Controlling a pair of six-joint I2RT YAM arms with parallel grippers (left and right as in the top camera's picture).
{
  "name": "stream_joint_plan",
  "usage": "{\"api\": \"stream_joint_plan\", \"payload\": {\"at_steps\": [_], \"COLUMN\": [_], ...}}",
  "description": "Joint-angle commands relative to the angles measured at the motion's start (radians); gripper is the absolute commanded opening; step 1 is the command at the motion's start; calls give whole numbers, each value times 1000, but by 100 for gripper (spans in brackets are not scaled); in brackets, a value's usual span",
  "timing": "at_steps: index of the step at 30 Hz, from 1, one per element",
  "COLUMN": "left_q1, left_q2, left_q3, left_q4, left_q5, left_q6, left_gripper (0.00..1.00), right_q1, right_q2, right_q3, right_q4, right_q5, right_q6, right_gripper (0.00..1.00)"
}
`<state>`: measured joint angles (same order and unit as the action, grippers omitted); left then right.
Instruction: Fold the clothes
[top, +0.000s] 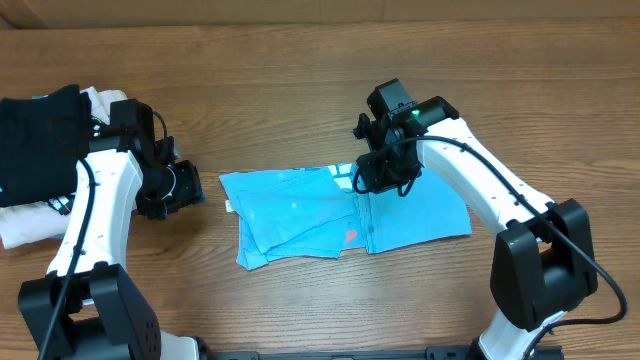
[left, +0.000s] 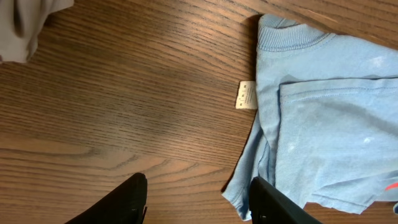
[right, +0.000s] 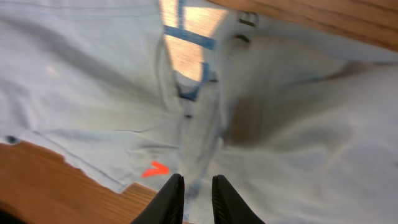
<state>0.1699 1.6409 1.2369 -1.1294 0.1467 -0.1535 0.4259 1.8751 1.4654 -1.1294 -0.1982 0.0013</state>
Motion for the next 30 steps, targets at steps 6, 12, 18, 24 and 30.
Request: {"api": "stream_joint_plan", "payload": {"at_steps": [6,12,18,24,30], "left_q1": [-2,-2,-2,-2,-2], "left_q2": [-10,-10,-10,-10,-10], "left_q3": [19,19,19,19,19], "left_q4": [0,1,0,0,-6], "left_q5": [11,11,11,11,12], "left_q6": [19,19,19,19,19], "left_gripper": [56,56,56,57,61], "right_q1": [-12,-12,-12,-12,-12], "right_q2": [1,1,1,1,1], "right_q3": [-10,-95,-137,-137,-137], "right_q4": [-13,59,202,280,280], "right_q5": [153,153,148,91,91], "right_q6": [56,55,45,-5,-4], "right_gripper": [20,22,20,20,20]}}
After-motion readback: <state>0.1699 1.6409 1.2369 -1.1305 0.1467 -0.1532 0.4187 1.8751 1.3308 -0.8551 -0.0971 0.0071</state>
